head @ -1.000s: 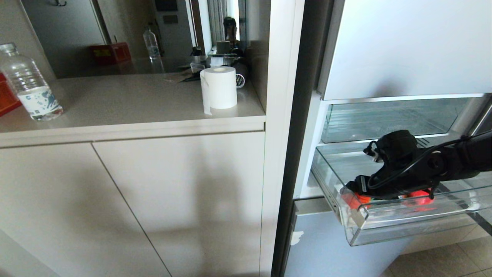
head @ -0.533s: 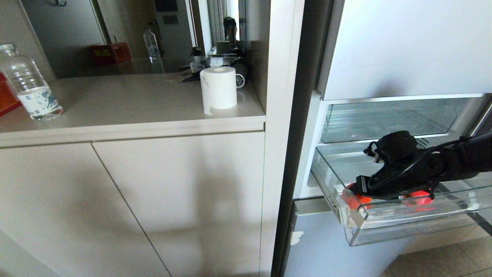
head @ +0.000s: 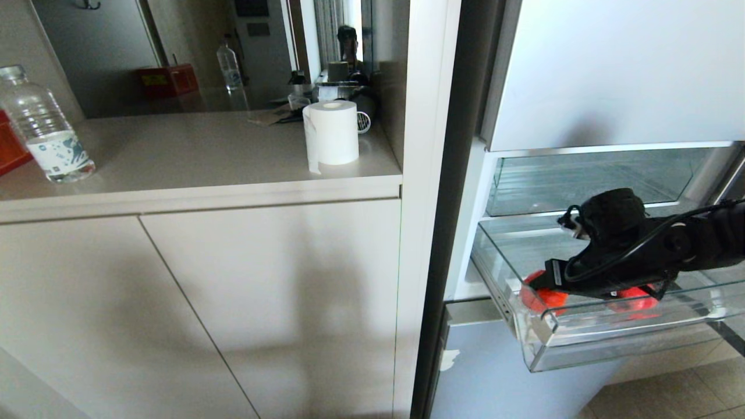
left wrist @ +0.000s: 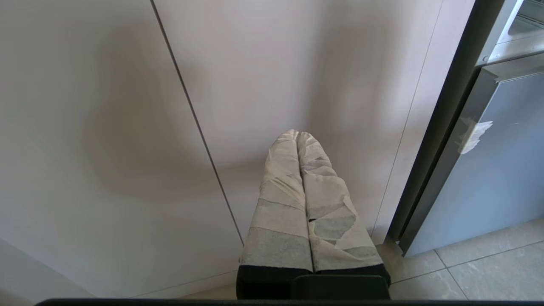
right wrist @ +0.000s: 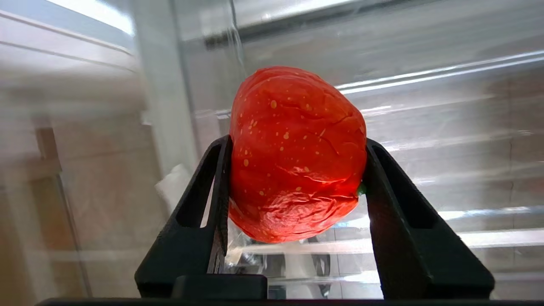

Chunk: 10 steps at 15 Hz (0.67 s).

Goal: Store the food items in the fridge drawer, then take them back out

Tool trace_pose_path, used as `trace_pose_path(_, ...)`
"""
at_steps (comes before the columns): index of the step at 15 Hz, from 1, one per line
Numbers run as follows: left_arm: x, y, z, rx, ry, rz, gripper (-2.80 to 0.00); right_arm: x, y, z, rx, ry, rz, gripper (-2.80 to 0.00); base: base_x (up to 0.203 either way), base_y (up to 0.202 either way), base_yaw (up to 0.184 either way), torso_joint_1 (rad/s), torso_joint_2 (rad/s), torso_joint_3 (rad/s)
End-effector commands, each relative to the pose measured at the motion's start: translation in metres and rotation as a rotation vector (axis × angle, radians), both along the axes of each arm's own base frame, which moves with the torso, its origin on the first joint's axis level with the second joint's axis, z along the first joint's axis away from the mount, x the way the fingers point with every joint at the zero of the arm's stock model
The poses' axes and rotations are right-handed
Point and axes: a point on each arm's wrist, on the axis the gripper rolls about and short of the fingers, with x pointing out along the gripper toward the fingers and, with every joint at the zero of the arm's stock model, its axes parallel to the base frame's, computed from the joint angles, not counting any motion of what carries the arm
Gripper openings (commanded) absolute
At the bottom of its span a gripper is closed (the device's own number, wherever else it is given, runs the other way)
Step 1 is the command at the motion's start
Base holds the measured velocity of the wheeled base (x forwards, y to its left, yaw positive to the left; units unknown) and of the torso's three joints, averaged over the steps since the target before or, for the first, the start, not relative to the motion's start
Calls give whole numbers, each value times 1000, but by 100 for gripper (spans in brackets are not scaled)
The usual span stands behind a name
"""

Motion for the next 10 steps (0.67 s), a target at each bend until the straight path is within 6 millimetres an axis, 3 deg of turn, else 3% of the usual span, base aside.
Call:
trace_pose_path(1, 0, 0, 0, 1, 2, 0, -280, -13, -1, 22, 4, -61, -4, -280, 0, 0, 0, 0, 0, 0)
trace_pose_path(4, 0, 0, 0, 1, 1, 0, -280, -32, -8, 45, 6, -125, -29, -280, 0, 0, 0, 0, 0, 0)
trace_pose_path(10, 0, 0, 0, 1, 1, 0, -280, -94, -28, 89, -10, -274, -97, -280, 0, 0, 0, 0, 0, 0)
